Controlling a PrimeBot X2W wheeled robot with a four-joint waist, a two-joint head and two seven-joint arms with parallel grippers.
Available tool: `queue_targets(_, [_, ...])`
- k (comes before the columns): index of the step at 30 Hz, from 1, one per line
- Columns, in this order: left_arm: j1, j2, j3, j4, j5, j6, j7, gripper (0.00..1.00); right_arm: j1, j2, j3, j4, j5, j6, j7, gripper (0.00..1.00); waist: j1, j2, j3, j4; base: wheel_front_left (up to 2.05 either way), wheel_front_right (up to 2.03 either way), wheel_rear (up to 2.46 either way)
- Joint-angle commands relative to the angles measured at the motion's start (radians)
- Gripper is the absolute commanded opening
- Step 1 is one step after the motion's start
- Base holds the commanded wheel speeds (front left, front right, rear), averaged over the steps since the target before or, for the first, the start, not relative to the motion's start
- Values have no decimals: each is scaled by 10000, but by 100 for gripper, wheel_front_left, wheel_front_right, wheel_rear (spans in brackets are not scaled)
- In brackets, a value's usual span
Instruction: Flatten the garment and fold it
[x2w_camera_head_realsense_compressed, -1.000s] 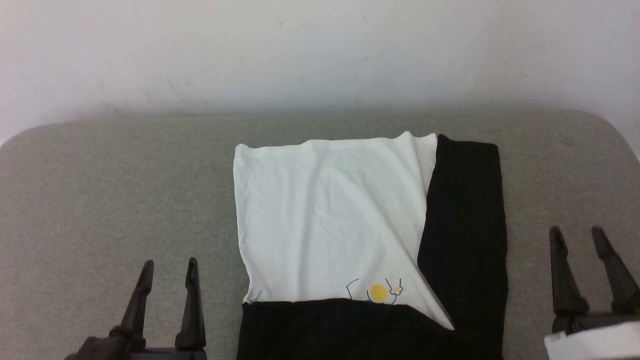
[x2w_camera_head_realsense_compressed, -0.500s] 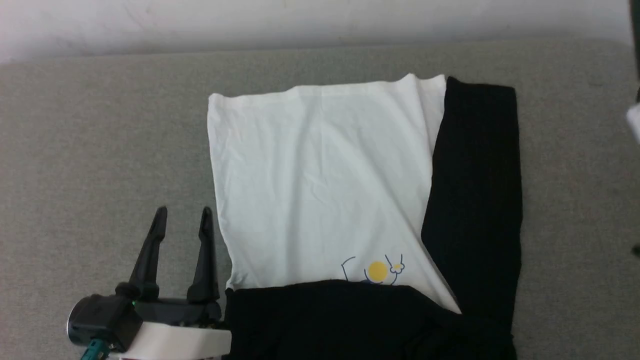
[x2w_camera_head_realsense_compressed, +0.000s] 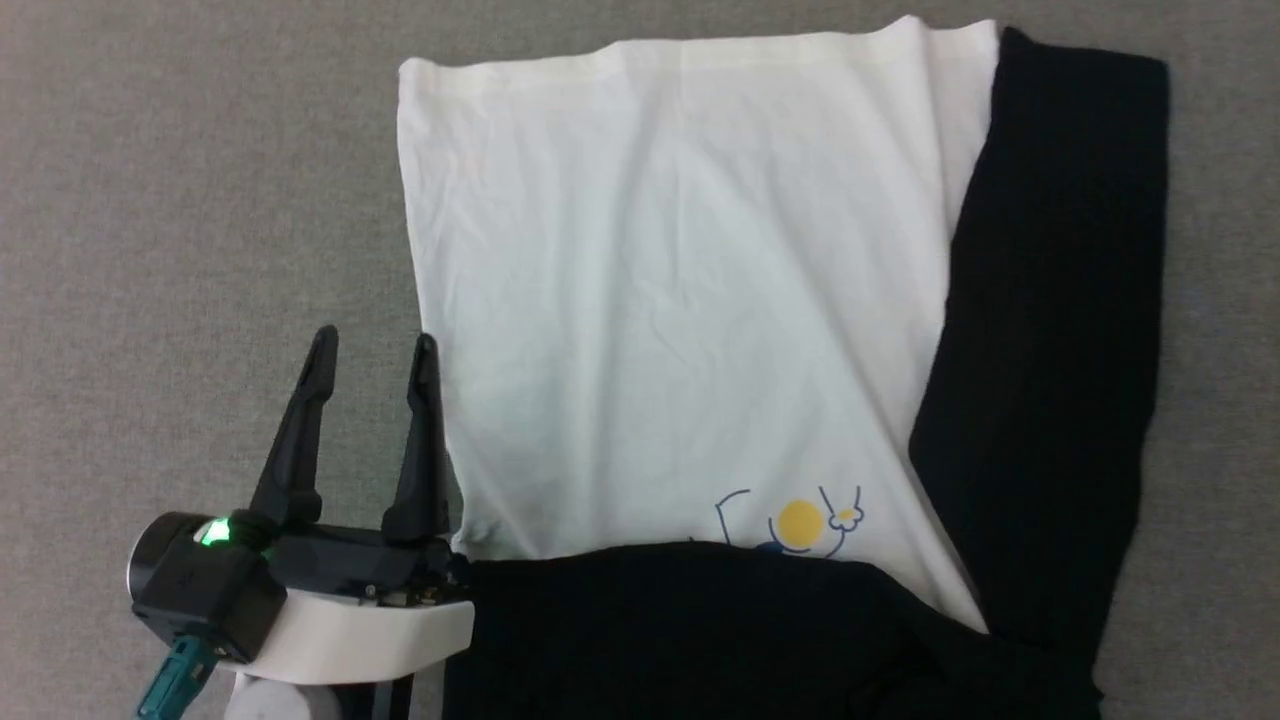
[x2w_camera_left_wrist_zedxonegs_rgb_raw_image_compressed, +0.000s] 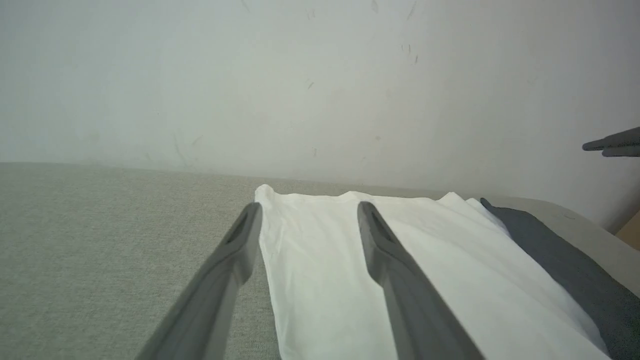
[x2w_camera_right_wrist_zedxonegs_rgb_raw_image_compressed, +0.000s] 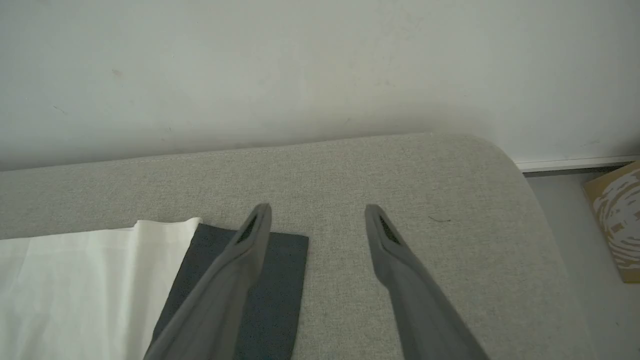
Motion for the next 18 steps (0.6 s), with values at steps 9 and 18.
queue_targets(9, [-381,-365,67,-253,243,-286,-47,100,-194,365,-765,383,-983,-7,1019,100,-2,-1,1383,988,0,0,0])
queue_targets(18, [-568,-630,171,-11,335,-566,-47,100,-146,692,-1475,380,-1651,-7,1647,67,-2,-1,1639,1232,0,0,0])
